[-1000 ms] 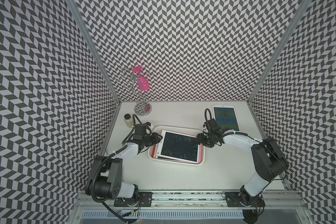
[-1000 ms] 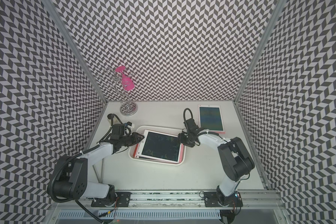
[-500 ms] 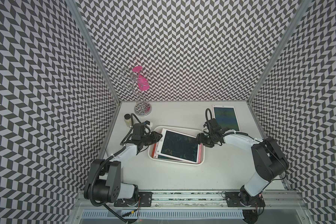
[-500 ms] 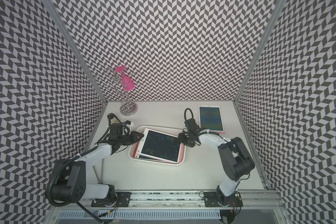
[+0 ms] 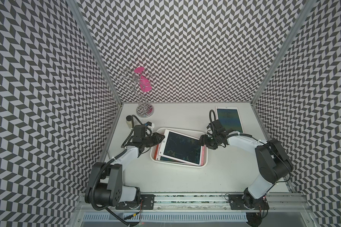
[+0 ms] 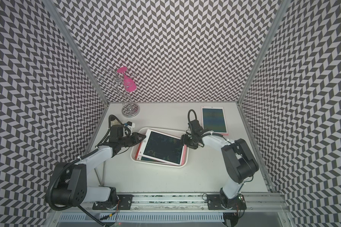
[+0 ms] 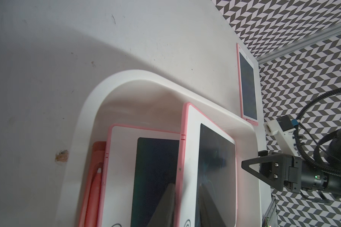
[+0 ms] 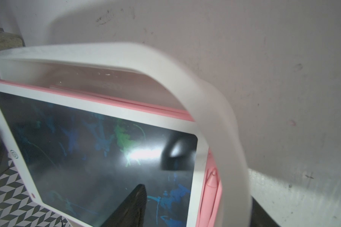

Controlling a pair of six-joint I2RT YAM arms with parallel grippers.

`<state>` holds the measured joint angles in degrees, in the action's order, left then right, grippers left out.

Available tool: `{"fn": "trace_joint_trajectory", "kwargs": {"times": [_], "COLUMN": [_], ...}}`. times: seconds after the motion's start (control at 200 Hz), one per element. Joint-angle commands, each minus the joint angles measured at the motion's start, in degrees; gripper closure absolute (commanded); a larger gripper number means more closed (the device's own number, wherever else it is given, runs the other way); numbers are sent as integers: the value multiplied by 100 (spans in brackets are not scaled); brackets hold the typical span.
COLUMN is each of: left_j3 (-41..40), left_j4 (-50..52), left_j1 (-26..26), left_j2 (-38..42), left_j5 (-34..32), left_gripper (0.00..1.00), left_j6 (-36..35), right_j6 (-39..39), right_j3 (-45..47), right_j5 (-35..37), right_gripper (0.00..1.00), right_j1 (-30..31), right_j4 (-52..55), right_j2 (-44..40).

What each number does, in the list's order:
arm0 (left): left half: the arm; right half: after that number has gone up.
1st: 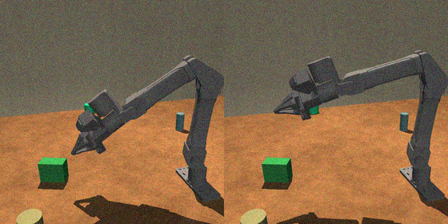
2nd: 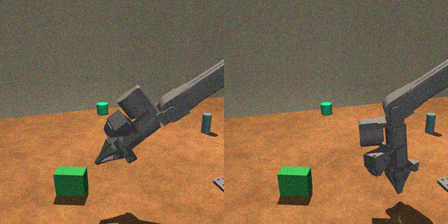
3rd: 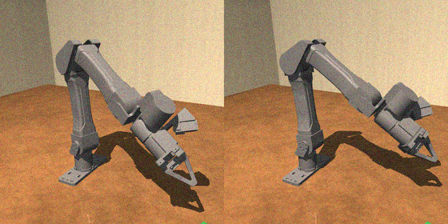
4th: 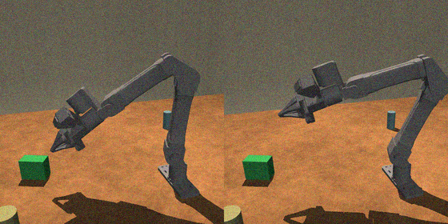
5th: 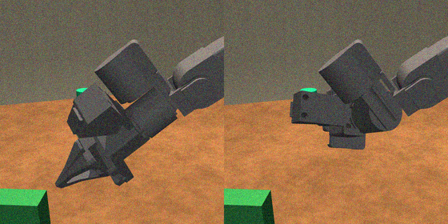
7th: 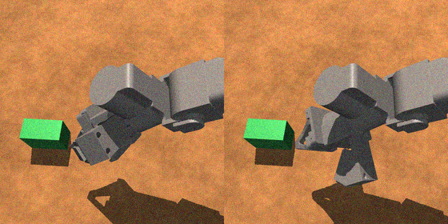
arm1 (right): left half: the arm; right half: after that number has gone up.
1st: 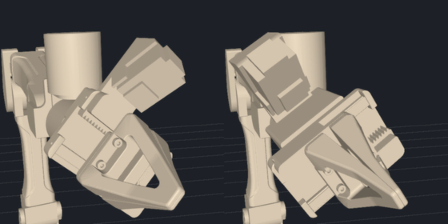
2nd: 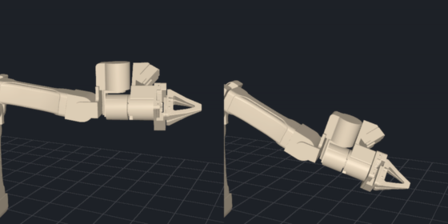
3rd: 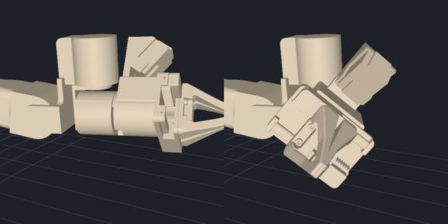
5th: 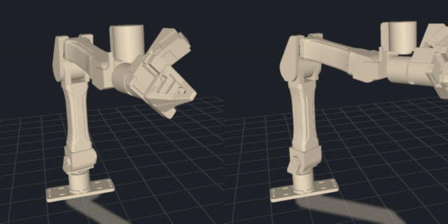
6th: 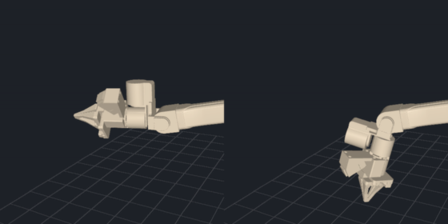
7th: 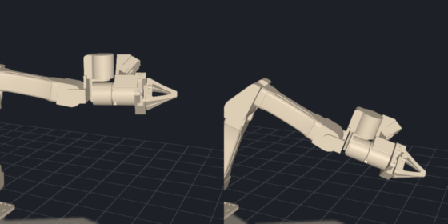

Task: Take out the writing tablet from the storage box
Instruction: Pick up the writing tablet from the storage box.

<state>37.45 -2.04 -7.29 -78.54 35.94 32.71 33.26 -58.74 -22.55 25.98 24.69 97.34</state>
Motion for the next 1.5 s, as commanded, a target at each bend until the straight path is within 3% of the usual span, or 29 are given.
{"fn": "trace_joint_trajectory", "kwargs": {"times": [0.0,0.516,0.846,1.497], "left_j3": [-78,-97,21,792], "left_j4": [-137,-157,109,486], "left_j1": [-211,-207,-107,128], "left_j2": [119,55,124,392], "left_j5": [859,897,782,980], "left_gripper": [77,79,100,100], "left_j6": [77,95,3,12], "right_j6": [46,-18,-684,-1510], "right_j3": [-67,-127,-535,-565], "right_j5": [-1078,-1101,-601,-833], "right_gripper": [33,33,30,28], "right_j1": [189,189,-38,-624], "right_j4": [-1418,-1385,-578,-444], "right_j2": [39,75,10,-394]}}
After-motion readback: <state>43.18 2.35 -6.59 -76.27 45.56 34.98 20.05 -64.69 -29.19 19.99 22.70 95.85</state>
